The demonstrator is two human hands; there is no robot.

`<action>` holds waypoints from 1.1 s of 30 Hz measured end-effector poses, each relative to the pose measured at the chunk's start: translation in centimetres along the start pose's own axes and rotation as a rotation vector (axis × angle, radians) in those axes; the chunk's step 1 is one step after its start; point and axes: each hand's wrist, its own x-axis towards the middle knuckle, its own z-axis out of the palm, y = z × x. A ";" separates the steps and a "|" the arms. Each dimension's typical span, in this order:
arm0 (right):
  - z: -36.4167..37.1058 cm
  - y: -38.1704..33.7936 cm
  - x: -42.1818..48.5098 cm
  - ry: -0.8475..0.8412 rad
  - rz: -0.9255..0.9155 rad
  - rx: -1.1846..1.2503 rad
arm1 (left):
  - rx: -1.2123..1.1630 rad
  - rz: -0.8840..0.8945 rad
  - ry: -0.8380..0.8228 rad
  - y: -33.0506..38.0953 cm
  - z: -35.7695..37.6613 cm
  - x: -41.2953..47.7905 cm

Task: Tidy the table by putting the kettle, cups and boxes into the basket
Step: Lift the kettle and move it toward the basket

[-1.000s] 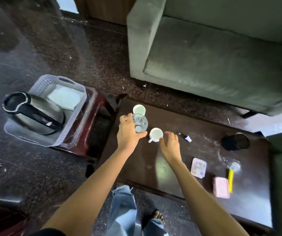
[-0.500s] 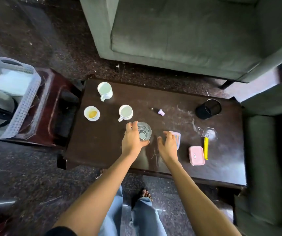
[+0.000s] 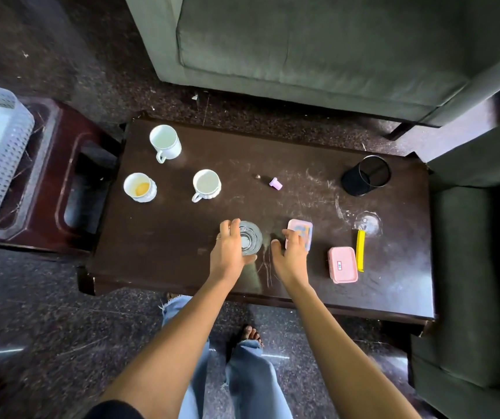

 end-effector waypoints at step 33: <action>19.3 -36.3 -11.3 -0.210 -0.600 0.037 | -0.468 -0.267 0.828 -22.5 -33.1 -6.2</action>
